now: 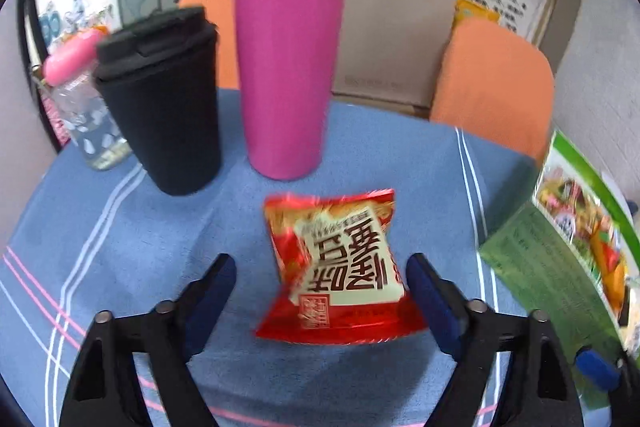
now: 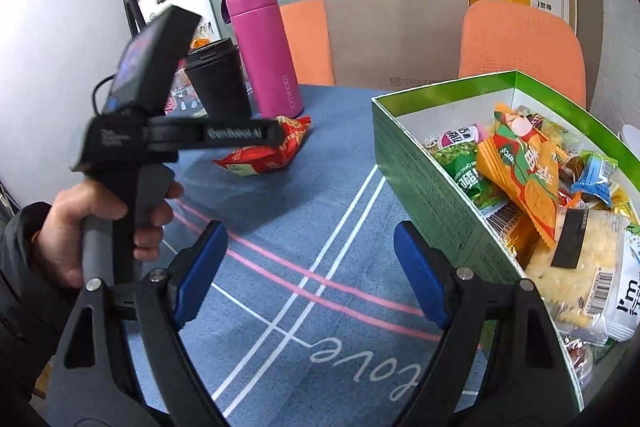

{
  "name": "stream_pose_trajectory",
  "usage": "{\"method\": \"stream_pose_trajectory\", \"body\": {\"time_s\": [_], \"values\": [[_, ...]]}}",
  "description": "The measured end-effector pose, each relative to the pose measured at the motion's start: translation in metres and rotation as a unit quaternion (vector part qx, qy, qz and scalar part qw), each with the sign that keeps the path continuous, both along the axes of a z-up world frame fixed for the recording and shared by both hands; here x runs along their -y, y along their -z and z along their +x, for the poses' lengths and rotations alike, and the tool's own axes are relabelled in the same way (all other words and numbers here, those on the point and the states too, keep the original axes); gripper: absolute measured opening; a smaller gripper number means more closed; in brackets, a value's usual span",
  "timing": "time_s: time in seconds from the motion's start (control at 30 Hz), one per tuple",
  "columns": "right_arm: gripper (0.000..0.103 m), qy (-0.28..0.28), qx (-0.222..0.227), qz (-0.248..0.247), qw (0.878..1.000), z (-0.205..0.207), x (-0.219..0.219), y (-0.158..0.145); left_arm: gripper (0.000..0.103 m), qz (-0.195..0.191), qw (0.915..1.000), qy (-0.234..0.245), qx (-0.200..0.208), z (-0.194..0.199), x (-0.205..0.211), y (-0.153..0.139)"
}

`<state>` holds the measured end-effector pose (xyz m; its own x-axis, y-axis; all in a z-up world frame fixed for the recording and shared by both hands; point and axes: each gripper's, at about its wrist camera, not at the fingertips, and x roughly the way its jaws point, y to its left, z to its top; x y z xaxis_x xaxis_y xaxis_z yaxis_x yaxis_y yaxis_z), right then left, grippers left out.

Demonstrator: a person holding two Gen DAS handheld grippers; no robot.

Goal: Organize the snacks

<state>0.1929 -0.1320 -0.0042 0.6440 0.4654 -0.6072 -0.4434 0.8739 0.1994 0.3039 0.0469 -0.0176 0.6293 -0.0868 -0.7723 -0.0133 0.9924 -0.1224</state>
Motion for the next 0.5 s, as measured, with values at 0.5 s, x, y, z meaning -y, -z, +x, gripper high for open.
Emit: {"method": "stream_pose_trajectory", "body": {"time_s": [0.5], "values": [[0.085, -0.018, 0.002, 0.001, 1.000, -0.009, -0.003, -0.005, 0.079, -0.046, 0.9986, 0.026, -0.001, -0.131, -0.025, -0.015]]}}
